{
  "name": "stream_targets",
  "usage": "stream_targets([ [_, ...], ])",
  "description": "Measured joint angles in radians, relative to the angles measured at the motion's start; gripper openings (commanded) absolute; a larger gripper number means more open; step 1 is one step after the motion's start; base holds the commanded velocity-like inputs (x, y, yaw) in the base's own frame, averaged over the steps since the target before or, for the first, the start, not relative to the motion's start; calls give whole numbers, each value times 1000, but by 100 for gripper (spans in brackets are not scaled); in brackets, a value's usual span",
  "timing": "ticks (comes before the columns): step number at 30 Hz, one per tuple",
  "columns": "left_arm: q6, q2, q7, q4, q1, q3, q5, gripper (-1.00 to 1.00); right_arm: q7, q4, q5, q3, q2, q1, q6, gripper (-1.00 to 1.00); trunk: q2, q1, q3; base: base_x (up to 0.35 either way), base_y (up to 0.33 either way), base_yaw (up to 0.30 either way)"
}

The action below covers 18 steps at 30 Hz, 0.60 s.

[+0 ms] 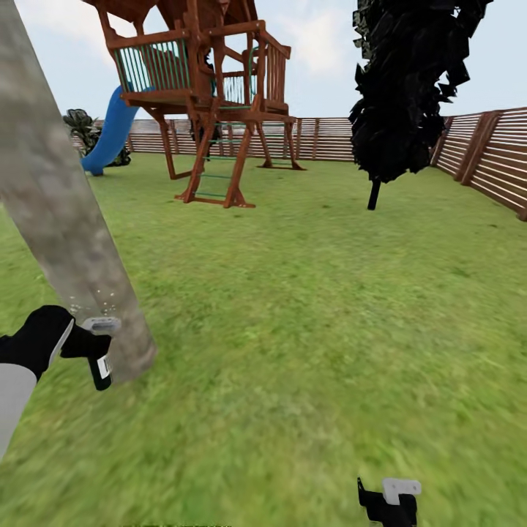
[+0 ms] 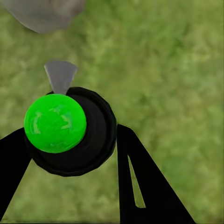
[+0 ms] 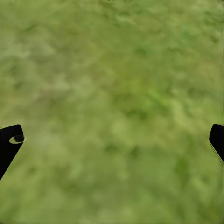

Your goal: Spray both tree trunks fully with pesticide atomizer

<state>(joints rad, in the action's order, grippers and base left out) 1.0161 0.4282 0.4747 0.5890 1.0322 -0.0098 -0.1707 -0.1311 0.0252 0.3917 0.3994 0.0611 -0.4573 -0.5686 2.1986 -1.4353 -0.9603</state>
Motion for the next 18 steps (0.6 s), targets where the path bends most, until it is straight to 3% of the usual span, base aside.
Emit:
stream_targets([
  [4, -2, 3, -5, -7, -3, 0, -2, -100, 0, 0, 0, 0, 0, 0, 0, 100, 0, 0, 0, 1, -274, 276],
  [10, -14, 6, -22, -90, -4, -1, -3, -100, 0, 0, 0, 0, 0, 0, 0, 100, 0, 0, 0, 38, -270, 277],
  [15, -13, -9, -24, -88, -11, 2, 6, -100, 0, 0, 0, 0, 0, 0, 0, 100, 0, 0, 0, 207, -220, 106],
  [18, -12, -32, -28, -81, -10, 4, 6, -100, 1, 0, 0, 0, 0, 0, 0, 100, 0, 0, 0, 276, -147, 6],
])
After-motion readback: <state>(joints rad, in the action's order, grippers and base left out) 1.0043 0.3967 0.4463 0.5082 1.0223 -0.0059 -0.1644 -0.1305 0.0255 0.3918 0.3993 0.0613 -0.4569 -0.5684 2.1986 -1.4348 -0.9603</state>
